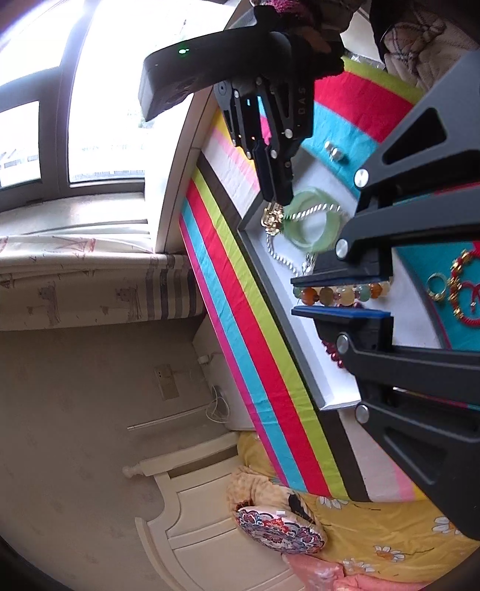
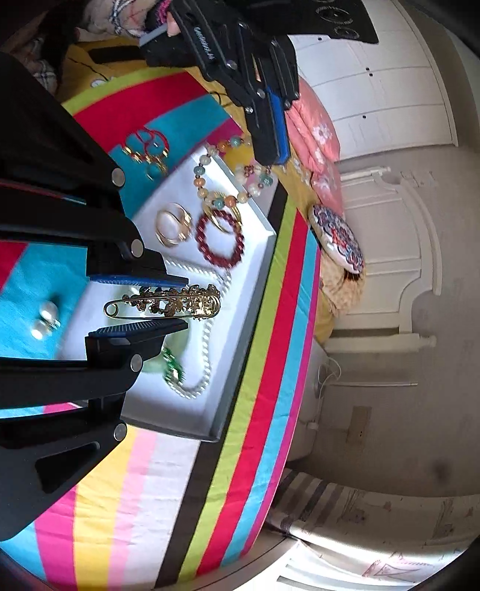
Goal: Organize jewelry
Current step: 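Carry the pin brooch into the box with the right gripper while the left drops the bead bracelet there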
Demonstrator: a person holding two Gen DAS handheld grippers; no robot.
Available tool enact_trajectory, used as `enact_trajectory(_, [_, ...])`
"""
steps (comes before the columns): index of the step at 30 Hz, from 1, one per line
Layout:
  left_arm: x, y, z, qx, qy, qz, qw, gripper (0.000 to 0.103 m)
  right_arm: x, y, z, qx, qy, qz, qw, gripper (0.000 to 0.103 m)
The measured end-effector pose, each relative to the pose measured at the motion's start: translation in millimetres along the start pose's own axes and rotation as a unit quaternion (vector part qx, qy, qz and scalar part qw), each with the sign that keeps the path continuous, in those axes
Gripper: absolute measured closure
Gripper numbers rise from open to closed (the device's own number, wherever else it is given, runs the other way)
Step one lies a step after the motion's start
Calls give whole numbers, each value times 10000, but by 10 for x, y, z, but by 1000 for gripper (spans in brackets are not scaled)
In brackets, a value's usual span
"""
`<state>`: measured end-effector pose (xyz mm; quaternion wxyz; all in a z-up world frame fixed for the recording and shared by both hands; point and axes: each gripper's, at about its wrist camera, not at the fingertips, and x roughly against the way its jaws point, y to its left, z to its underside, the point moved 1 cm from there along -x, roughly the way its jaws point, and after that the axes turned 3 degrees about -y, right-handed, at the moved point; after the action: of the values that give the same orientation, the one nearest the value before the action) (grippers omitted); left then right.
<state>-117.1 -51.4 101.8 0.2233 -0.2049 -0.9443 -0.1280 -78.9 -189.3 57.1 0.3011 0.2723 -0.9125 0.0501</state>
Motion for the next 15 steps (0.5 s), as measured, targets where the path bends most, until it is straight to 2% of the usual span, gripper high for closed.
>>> enact_trajectory(8, [-342,103,14,-57,308,-256,9992,94,-315,-211,-203,-45,146,303,9994,80])
enact_trajectory(15, [-570,238,111,74,587,-383,9975,94,-582,-408,-173,-157,409,507,9978,80])
